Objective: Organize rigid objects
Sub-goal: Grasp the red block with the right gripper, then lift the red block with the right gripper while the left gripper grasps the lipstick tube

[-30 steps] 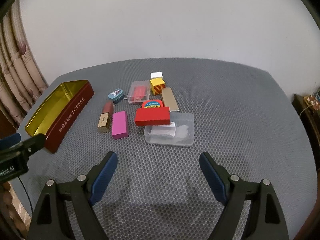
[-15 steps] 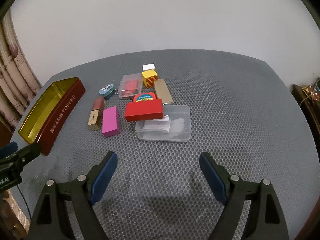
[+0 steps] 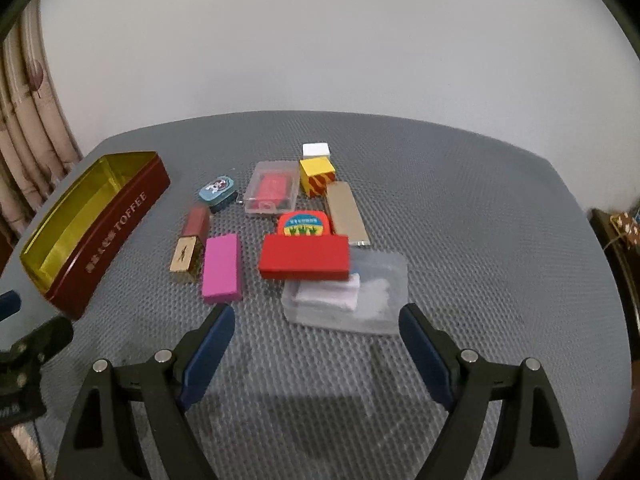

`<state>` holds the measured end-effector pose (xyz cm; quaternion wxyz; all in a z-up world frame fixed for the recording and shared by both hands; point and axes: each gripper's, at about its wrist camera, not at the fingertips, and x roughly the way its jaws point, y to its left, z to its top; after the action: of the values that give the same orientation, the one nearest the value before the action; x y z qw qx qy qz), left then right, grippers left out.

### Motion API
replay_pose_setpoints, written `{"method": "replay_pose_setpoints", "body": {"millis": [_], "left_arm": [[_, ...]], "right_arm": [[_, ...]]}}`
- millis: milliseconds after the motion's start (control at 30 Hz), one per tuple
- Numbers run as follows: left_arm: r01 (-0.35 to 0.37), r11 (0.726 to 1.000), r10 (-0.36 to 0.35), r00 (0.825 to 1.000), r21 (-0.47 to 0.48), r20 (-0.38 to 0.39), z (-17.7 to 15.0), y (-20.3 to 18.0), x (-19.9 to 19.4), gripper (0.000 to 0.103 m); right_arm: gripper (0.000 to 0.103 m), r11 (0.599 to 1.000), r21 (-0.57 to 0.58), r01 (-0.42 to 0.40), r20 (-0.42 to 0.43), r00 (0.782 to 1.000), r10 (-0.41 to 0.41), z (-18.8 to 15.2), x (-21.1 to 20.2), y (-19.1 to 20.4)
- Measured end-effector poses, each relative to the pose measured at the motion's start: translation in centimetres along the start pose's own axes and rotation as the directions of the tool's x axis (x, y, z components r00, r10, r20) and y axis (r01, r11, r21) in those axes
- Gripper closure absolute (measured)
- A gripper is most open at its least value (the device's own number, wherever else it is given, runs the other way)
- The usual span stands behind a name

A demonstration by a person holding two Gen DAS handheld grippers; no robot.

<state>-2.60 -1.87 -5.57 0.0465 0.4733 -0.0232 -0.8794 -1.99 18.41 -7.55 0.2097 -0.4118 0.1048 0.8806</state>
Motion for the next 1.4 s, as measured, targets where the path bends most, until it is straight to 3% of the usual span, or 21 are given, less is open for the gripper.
{"method": "replay_pose_setpoints", "body": {"millis": [233,600,733,1000,1233,1400], "left_arm": [[-0.012,1.000,0.012,1.000,-0.009,-0.002,0.2,0.6,0.8,0.007],[-0.033,0.999,0.033,0.999,-0.004,-0.026,0.2,0.7,2.3,0.007],[-0.032,0.999,0.032,0.999,0.000,-0.031,0.4,0.4,2.6,0.007],[-0.035,0.999,0.036,0.999,0.024,-0.036,1.2,-0.7,3.4,0.007],[-0.003,0.999,0.005,0.999,0.043,-0.049,2.7,-2.0,4.1,0.007],[0.054,0.996,-0.049,0.996,0.064,-0.081,4.8,-3.3,5.1,0.007]], "right_arm": [[0.017,0.995,-0.044,0.089,0.009,0.996,-0.089,1.6,2.4,1.0],[0.017,0.995,-0.024,0.098,-0.005,0.995,-0.098,2.1,4.9,1.1],[0.037,0.996,-0.014,0.087,0.011,0.996,-0.086,2.0,5.1,0.6],[0.042,0.999,-0.030,0.032,0.040,0.999,-0.031,1.6,4.6,0.3],[0.042,0.995,0.041,0.089,0.135,0.986,-0.093,2.5,2.6,-3.5],[0.042,0.979,0.145,0.142,0.114,0.981,-0.159,2.1,2.8,-8.4]]}}
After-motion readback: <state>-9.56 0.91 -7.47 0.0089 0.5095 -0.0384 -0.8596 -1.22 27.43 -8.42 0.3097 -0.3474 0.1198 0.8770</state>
